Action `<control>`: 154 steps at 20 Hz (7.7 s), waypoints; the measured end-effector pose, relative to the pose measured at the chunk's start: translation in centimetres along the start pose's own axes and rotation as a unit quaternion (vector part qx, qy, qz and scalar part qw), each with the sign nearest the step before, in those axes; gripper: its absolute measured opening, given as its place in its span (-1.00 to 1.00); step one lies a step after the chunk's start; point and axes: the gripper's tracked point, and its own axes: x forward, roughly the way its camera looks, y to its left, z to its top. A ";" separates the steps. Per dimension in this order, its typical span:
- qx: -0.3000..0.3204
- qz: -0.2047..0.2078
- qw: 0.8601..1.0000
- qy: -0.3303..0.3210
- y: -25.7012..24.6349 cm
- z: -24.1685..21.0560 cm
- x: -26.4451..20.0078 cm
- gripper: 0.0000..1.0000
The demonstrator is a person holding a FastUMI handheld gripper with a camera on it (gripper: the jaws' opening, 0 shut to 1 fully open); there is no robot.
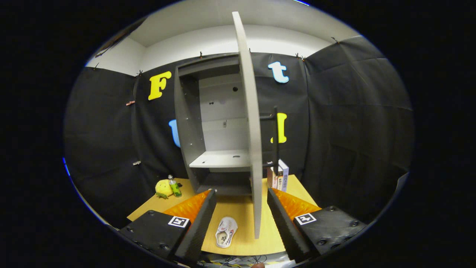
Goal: Open the shoe cabinet door, grab the shoes and put them into the shoe cabinet, then close the shoe cabinet door.
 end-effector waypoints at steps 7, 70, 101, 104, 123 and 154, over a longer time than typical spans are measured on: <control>0.041 0.015 0.994 0.102 6.1 -11.6 4.0 0.97; 0.000 -0.052 0.997 0.064 8.8 -3.0 28.1 -0.88; -0.182 -0.055 0.974 0.119 11.8 0.1 58.6 -0.89; -0.177 -0.071 0.975 0.116 12.0 -0.2 58.6 -0.87; -0.021 -0.027 0.994 0.100 14.7 2.3 51.5 0.64; -0.025 -0.128 0.979 -0.156 5.4 14.6 2.4 0.95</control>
